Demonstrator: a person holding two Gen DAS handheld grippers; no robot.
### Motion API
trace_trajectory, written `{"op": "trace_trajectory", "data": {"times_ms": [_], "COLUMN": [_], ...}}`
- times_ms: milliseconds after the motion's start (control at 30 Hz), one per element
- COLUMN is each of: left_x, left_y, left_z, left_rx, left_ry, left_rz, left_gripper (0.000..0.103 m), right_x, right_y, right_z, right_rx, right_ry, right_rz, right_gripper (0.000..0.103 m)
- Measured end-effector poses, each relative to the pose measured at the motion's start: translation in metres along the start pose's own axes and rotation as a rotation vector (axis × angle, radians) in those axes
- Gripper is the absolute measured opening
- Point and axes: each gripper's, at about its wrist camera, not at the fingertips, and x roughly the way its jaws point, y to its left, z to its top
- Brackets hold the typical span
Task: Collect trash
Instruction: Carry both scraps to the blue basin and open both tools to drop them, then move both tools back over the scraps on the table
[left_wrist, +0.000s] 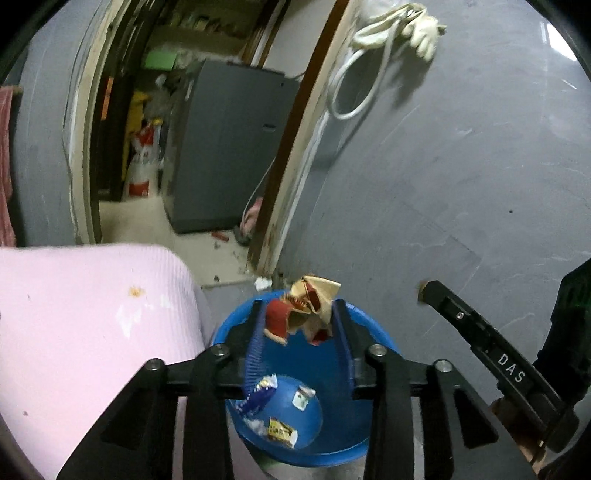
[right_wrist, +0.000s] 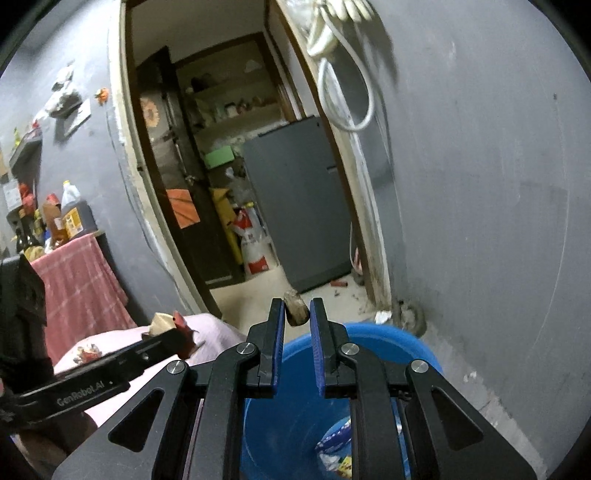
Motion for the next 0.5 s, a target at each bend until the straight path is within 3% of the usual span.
{"op": "trace_trajectory", "data": {"times_ms": [167,300,433,500], "left_x": [0.011,0.007,0.003,-0.002], "left_y": [0.009,0.014,0.016,0.017], "left_z": [-0.005,-0.003,-0.002,-0.001], "left_rx": [-0.034,-0.051,-0.063,-0.067], "left_ry": [0.05,0.034,0.033,0.024], "left_rz": [0.015,0.008,0.01,0.014], "left_gripper": [0.038,0.047,0.049,0.049], "right_x": [0.007,0.006,0.005,0.006], "right_y": [-0.01,-0.009,-0.009,-0.009], "right_z": [-0.004,-0.004,-0.004,-0.002], "right_rx": [0.052,0.053,0.05,0.051], "right_ry": [0.036,0.04,0.036,0.029], "right_rz": [-0.002,-0.003,-0.005,-0.007], "right_gripper": [0.024,0.028,0.03,0.037]}}
